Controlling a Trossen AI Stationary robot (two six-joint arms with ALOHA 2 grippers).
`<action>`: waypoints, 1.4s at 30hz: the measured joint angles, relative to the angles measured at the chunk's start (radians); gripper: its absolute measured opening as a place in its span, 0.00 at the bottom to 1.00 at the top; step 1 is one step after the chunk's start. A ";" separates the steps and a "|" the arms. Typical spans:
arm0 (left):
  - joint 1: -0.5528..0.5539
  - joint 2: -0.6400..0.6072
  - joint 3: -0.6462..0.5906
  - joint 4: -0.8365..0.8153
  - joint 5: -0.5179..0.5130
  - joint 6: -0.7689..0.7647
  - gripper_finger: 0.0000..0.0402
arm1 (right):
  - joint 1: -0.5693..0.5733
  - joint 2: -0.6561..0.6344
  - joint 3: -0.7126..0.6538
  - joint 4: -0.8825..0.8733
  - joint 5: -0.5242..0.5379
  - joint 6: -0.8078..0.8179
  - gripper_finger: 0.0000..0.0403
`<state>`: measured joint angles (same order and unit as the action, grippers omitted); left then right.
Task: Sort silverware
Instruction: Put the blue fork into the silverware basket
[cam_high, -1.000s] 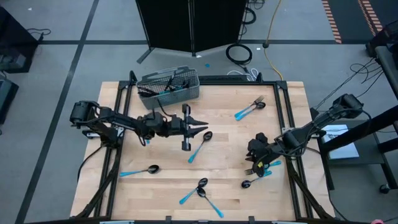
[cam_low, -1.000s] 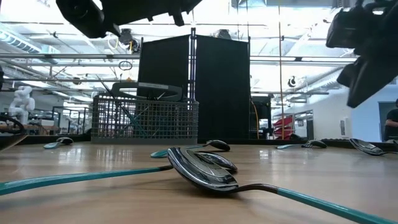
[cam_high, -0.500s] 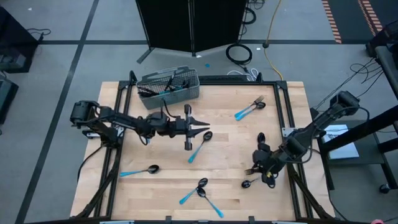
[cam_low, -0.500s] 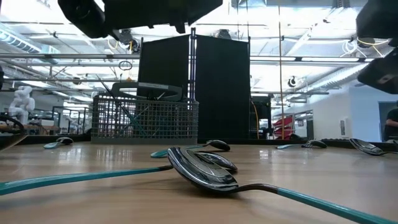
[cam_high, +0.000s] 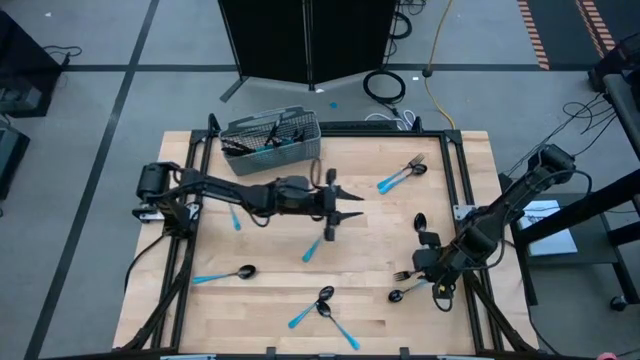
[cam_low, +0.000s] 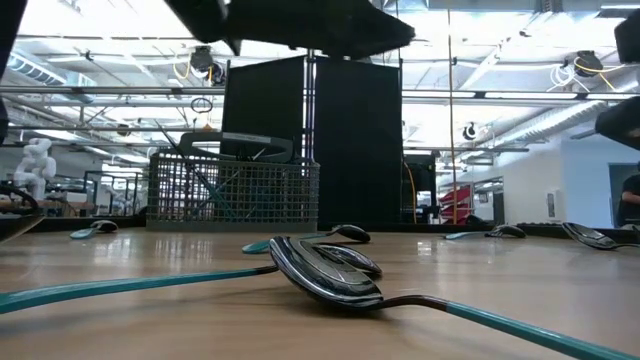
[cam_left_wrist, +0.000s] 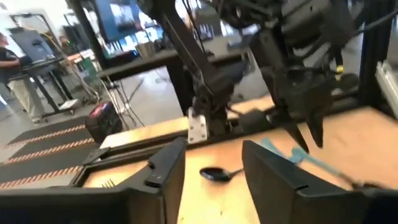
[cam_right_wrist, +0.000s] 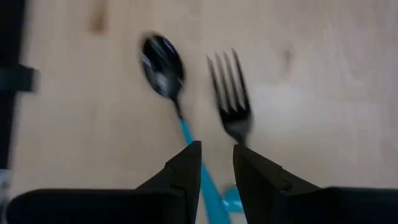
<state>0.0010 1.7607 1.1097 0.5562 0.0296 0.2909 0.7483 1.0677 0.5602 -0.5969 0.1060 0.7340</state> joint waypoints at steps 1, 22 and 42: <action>-0.001 0.014 0.019 -0.020 0.000 0.012 0.40 | 0.000 0.009 0.000 -0.021 0.000 0.002 0.21; 0.008 0.079 0.034 -0.019 0.094 0.003 0.43 | 0.000 0.272 0.002 -0.023 0.076 -0.146 0.31; 0.008 0.079 0.034 -0.018 0.107 0.002 0.43 | 0.001 0.278 -0.001 0.000 0.050 -0.084 0.02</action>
<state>0.0088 1.8400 1.1435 0.5381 0.1368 0.2924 0.7490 1.3457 0.5596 -0.5966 0.1561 0.6498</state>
